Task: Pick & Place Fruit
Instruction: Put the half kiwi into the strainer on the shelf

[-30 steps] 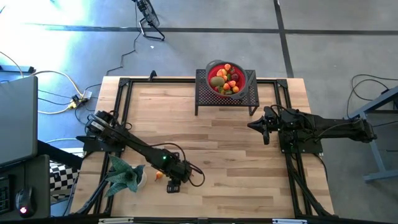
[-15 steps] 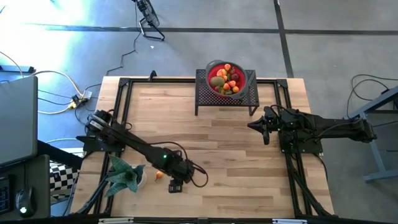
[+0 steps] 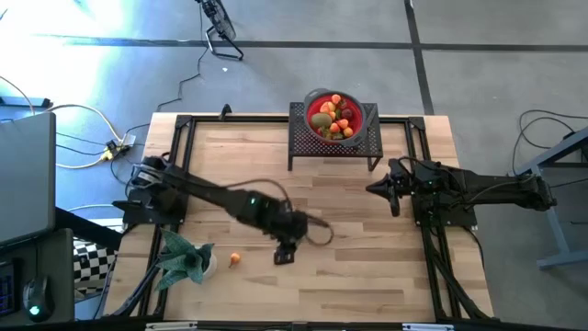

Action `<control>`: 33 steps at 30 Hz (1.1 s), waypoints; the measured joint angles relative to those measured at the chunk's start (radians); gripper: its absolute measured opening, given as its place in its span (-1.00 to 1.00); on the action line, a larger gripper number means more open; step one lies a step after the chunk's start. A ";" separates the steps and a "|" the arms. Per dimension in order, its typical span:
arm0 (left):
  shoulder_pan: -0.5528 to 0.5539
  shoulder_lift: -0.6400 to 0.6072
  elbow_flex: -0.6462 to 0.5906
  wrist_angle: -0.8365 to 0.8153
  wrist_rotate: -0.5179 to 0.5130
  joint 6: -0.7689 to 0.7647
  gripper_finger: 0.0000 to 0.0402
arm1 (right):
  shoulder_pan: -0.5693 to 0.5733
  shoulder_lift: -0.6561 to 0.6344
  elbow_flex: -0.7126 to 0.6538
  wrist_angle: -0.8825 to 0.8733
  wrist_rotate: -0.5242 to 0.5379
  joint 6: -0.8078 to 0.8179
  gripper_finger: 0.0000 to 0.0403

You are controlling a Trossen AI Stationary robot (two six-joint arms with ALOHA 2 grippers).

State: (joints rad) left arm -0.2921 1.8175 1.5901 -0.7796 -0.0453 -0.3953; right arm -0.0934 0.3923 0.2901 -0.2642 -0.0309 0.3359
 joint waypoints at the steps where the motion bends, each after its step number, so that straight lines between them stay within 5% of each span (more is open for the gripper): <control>1: 0.020 0.000 0.022 -0.001 0.000 0.024 0.28 | 0.000 0.000 0.000 0.000 -0.008 0.000 -0.98; 16: 0.378 0.000 0.286 0.074 -0.007 0.333 0.28 | 0.000 0.000 0.000 0.016 0.010 -0.148 -0.98; 25: 0.608 0.002 0.286 0.271 -0.010 0.294 0.28 | 0.000 0.000 0.000 0.015 0.107 -0.183 -0.98; 33: 0.687 0.002 0.285 0.461 -0.009 0.260 0.28 | 0.000 0.000 0.000 0.026 0.210 -0.183 -0.98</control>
State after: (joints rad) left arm 0.3950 1.8194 1.8755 -0.3188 -0.0542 -0.1352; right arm -0.0933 0.3923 0.2901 -0.2385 0.1790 0.1525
